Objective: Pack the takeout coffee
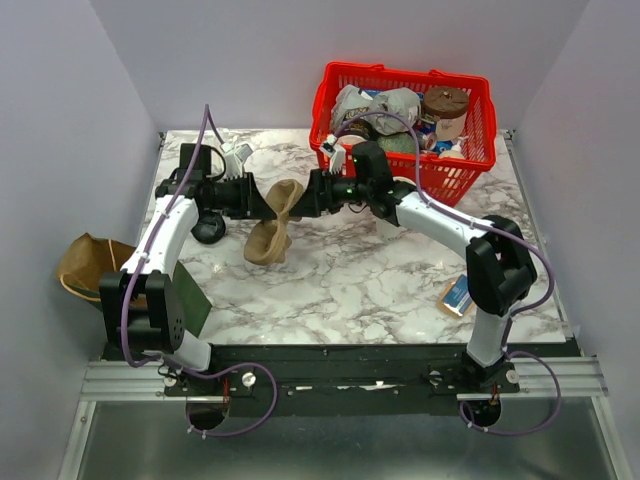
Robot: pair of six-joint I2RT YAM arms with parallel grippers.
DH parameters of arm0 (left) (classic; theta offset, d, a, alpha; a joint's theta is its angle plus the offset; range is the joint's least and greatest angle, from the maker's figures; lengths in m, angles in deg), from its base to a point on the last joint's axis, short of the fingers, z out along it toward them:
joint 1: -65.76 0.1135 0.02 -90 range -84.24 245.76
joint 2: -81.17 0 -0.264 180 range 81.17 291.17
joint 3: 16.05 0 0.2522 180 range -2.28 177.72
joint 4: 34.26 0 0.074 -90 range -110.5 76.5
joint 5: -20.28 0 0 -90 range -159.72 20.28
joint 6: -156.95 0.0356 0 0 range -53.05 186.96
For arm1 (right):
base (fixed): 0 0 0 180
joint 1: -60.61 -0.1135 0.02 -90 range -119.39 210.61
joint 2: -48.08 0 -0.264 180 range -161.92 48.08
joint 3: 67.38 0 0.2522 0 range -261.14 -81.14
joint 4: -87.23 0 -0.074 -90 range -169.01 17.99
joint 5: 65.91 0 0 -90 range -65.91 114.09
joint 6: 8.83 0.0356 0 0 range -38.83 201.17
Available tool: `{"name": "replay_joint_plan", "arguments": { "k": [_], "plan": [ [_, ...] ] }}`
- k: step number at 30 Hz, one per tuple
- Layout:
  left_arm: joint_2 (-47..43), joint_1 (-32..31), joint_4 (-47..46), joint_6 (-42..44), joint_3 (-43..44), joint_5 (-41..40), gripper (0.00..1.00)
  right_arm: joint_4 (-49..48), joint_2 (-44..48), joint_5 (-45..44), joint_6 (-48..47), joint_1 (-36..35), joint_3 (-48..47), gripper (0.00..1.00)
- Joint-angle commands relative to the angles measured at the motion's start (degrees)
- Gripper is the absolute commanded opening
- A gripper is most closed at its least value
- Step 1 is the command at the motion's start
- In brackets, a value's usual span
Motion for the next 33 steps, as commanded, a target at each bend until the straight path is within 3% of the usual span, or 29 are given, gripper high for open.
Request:
{"name": "replay_joint_plan", "arguments": {
  "k": [1,33],
  "plan": [
    [-2.56,0.66,-4.64,-6.48,-1.62,5.45,0.0,-3.71,-1.65,0.44,3.39,-0.79,-2.05,0.86],
    [-5.11,3.12,-8.07,-12.82,-5.32,7.3,0.0,6.75,-7.01,-9.41,1.1,-4.4,-8.99,0.91]
  ]
}}
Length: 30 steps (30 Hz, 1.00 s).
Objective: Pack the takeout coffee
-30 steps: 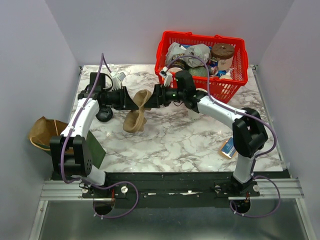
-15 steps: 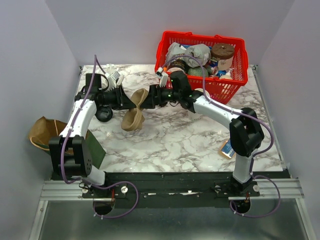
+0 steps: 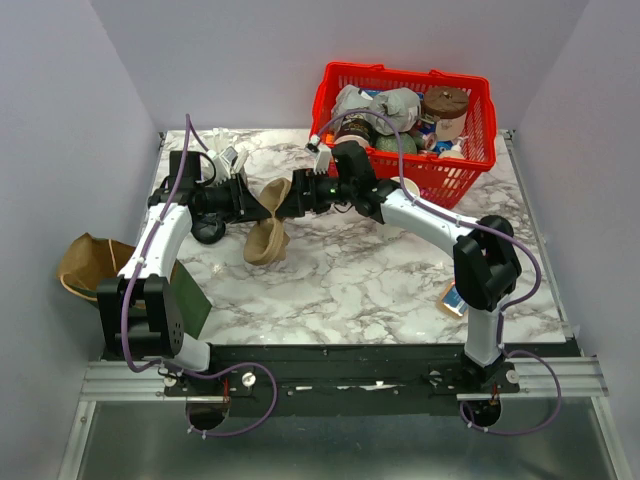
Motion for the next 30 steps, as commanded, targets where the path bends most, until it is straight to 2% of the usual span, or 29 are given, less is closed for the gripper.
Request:
{"name": "replay_joint_plan", "arguments": {
  "k": [1,7,18,30],
  "plan": [
    [-3.28,-0.03,-1.84,-1.68,-0.07,4.85,0.0,2.49,-2.8,-3.29,0.1,-0.81,-2.5,0.91],
    [-3.28,0.06,-2.02,-2.03,0.1,5.11,0.0,3.19,-3.32,-3.99,-1.74,-1.34,-2.94,0.9],
    [-1.87,0.59,-0.7,-1.15,2.65,7.66,0.0,4.25,-3.24,-8.03,-11.15,-2.31,-2.68,0.9],
    [-1.43,2.26,1.5,1.14,3.97,10.74,0.0,4.34,-3.32,-10.06,-14.31,-2.22,-0.66,0.9]
  ]
}}
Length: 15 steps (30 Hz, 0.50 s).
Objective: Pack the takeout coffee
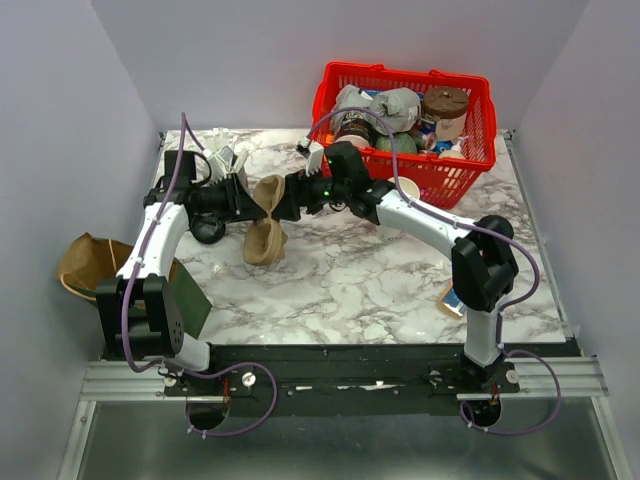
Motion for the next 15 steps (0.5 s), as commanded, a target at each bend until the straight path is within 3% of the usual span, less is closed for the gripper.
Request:
{"name": "replay_joint_plan", "arguments": {
  "k": [1,15],
  "plan": [
    [-1.26,0.55,0.41,-0.9,3.49,10.06,0.0,3.18,-2.6,-5.4,-4.63,-0.34,1.73,0.9],
    [-2.13,2.14,4.89,2.97,4.28,11.12,0.0,5.81,-3.57,-10.84,-2.27,1.33,3.66,0.95]
  ]
}}
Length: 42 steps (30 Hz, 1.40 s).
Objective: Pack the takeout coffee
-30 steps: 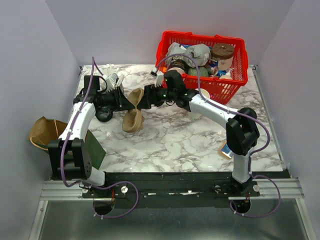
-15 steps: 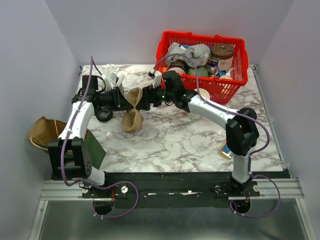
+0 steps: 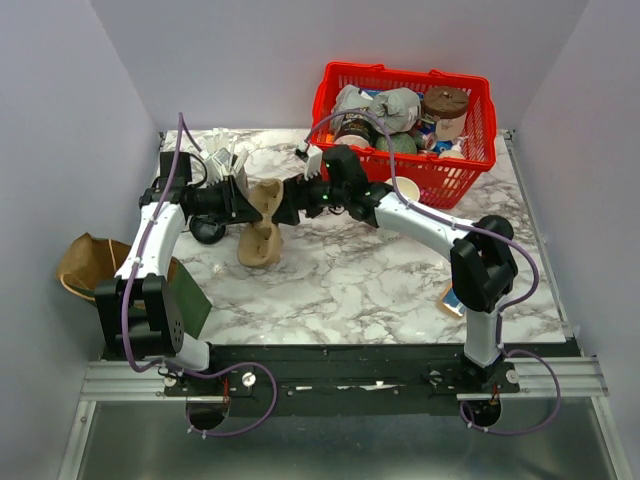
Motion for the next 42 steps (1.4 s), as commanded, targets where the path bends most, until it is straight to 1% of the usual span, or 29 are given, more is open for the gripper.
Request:
{"name": "replay_joint_plan", "arguments": {
  "k": [1,4,9,11,13,14,15,16,17,19,21,23,24,26,27,29,30,34,38,39,42],
  "plan": [
    [-2.22,0.37,1.83,-0.7,3.78,9.83,0.0,6.23,-3.66,-9.26,-0.65,2.0,3.24,0.95],
    [-2.57,0.28,2.27,0.26,3.86,8.95,0.0,7.46,-3.92,-9.61,1.02,2.53,3.77,0.95],
    [-3.1,0.37,2.01,0.8,2.2,7.28,0.0,6.41,-3.92,-6.98,1.91,2.71,3.86,0.95],
    [-2.93,0.28,2.44,1.76,1.84,5.61,0.0,6.14,-3.92,-6.44,1.56,2.71,3.51,0.95],
    [-3.1,0.19,3.76,4.65,2.11,2.81,0.01,5.97,-3.75,-5.91,0.77,2.62,2.9,0.95],
    [-3.1,0.02,4.55,5.88,2.54,1.66,0.04,5.79,-3.66,-5.65,0.5,2.71,2.81,0.95],
    [-3.19,-0.16,6.12,8.85,2.89,0.61,0.08,5.7,-3.57,-5.13,0.15,2.71,2.63,0.94],
    [-3.28,-0.77,6.92,10.1,3.33,-0.62,0.2,5.62,-3.48,-4.86,-0.02,2.71,2.63,0.94],
    [-3.37,-1.12,7.71,11.59,3.95,-3.59,0.26,5.53,-3.31,-4.6,-0.03,2.71,2.63,0.94],
    [-4.07,-1.92,9.04,13.36,4.3,-6.33,0.35,4.83,-3.04,-2.76,-0.64,2.62,2.89,0.94],
    [-5.03,-2.36,9.13,15.12,4.13,-9.5,0.37,3.51,-2.34,0.39,-1.34,2.71,3.86,0.92],
    [-5.56,-2.8,9.13,14.95,3.61,-12.31,0.4,2.89,-2.08,2.86,-2.31,2.71,4.21,0.91],
    [-5.74,-2.88,9.13,14.77,3.34,-15.02,0.4,2.63,-2.08,6.35,-2.66,2.8,4.13,0.89],
    [-5.56,-2.89,9.3,13.9,2.38,-17.49,0.41,2.19,-1.81,10.24,-3.19,2.8,3.95,0.87],
    [-5.65,-2.89,8.78,12.15,1.85,-18.99,0.41,1.32,-1.73,14.61,-3.45,2.8,3.78,0.85],
    [-5.92,-2.89,7.99,10.04,0.1,-19.53,0.43,0.96,-1.64,18.33,-4.5,2.62,3.16,0.83],
    [-6.18,-3.06,7.29,9.24,-0.52,-20.05,0.44,2.61,-1.9,19.74,-5.29,2.54,2.29,0.82],
    [-5.48,-4.2,5.44,6.34,-2.55,-20.5,0.48,4.47,-3.3,21.32,-6.97,2.27,0.0,0.82],
    [-4.69,-4.64,3.24,3.88,-5.09,-18.22,0.5,3.77,-4.27,24.31,-6.71,1.75,0.34,0.82],
    [-4.68,-6.21,2.37,3.52,-5.53,-18.04,0.5,3.68,-4.36,25.1,-6.71,1.57,0.43,0.81],
    [-4.07,-7.02,1.31,2.29,-6.68,-18.56,0.51,3.42,-5.5,25.11,-5.92,1.04,0.52,0.81]
  ]
}}
